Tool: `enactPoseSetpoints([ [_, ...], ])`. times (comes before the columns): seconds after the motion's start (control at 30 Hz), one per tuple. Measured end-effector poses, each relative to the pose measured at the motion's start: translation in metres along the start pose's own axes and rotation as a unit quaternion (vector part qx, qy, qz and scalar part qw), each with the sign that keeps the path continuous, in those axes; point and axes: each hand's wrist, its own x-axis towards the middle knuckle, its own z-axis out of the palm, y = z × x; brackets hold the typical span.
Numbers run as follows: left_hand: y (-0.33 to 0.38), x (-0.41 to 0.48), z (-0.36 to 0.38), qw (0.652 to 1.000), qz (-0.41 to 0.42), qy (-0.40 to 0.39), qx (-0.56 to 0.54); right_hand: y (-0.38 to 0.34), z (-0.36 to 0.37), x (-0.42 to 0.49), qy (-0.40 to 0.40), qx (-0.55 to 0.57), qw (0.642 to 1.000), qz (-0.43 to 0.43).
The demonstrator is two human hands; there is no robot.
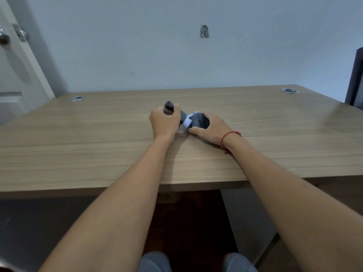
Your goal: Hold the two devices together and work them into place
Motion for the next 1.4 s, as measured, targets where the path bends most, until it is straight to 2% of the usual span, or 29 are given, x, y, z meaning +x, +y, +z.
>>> enactPoseSetpoints([
  [0.13, -0.0011, -0.0007, -0.0003, 0.999, 0.006, -0.016, 0.028, 0.002, -0.0041, 0.0028, -0.022, 0.021, 0.999, -0.01],
  [0.27, 0.0011, -0.0013, -0.0003, 1.0, -0.002, -0.024, 0.01, 0.0042, -0.0054, 0.0034, -0.034, 0.043, 0.998, -0.012],
  [0.43, -0.0017, -0.0015, 0.0009, 0.999, 0.016, -0.017, 0.027, 0.0044, -0.0035, 0.0032, -0.023, 0.047, 0.999, -0.012],
  [0.57, 0.0001, -0.0026, 0.0008, 0.998, 0.024, -0.046, 0.029, 0.0059, -0.002, 0.0044, -0.011, 0.029, 0.999, -0.018],
  [0.7, -0.0012, -0.0019, -0.0001, 0.999, -0.001, -0.047, 0.022, 0.0037, -0.0045, 0.0074, -0.029, 0.035, 0.999, -0.011],
  [0.87, 0.0024, -0.0046, -0.0015, 0.998, -0.005, -0.038, 0.042, 0.0009, -0.0037, 0.0101, -0.004, 0.029, 0.999, -0.024],
  [1.03, 0.0002, -0.0015, 0.0012, 0.999, 0.01, -0.036, 0.019, 0.0013, -0.0026, 0.0103, -0.01, 0.02, 0.999, -0.024],
  [1.17, 0.0, 0.0024, 0.0003, 0.999, -0.003, 0.028, -0.042, 0.0011, -0.0003, 0.0105, 0.002, 0.018, 1.0, -0.019],
  [1.23, -0.0009, 0.0035, 0.0003, 0.997, -0.021, 0.009, -0.069, 0.0002, 0.0002, 0.0096, 0.001, 0.016, 1.0, -0.017],
  [1.33, -0.0045, 0.0015, 0.0026, 0.999, 0.002, -0.036, 0.02, -0.0012, -0.0001, 0.0078, -0.003, 0.015, 1.0, -0.016],
  [1.4, -0.0028, -0.0005, 0.0016, 0.996, 0.012, -0.02, 0.083, -0.0008, 0.0003, 0.0078, 0.0, 0.021, 1.0, -0.017],
])
